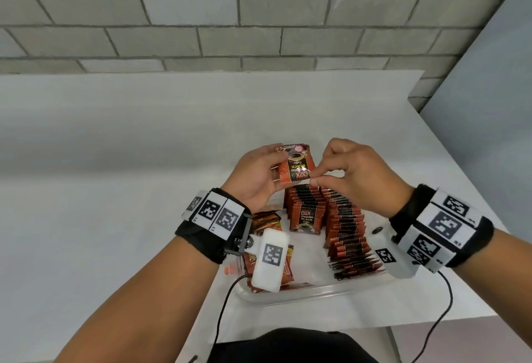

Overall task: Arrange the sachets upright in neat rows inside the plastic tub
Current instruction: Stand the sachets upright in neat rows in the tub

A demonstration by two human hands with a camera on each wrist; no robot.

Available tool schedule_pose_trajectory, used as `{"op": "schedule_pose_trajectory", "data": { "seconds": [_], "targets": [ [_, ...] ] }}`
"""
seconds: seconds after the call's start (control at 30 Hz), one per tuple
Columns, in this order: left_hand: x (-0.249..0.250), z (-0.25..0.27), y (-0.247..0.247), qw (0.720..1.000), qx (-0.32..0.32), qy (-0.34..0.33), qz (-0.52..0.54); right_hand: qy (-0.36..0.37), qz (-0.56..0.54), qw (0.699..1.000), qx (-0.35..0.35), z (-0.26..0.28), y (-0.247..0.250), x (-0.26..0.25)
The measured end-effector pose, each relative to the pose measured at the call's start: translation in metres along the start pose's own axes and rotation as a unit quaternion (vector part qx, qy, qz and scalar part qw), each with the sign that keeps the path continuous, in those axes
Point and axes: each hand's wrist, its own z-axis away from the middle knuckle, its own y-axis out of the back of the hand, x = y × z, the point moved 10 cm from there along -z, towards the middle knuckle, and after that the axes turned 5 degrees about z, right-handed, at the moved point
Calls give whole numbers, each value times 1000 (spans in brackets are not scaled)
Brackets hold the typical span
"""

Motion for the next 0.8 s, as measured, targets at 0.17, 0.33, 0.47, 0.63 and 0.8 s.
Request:
{"op": "schedule_pose_trajectory", "data": {
  "seconds": [0.17, 0.33, 0.47, 0.63, 0.8],
  "targets": [
    [7, 0, -6, 999, 9, -39, 7, -51, -27, 998, 16, 5, 6, 11],
    [12, 0, -12, 997, 7, -65, 34, -254, -195, 945, -64, 16, -21, 43],
    [7, 2, -17, 998, 21, -52, -38, -281, -354, 892, -3, 10, -15, 46],
    [-10, 5, -12, 993, 41, -4, -109, -280, -321, 904, 44, 4, 0, 52],
    [-24, 11, 9, 984, 73, 80, -139, -182, -97, 978, -6, 2, 12, 39]
  ]
}}
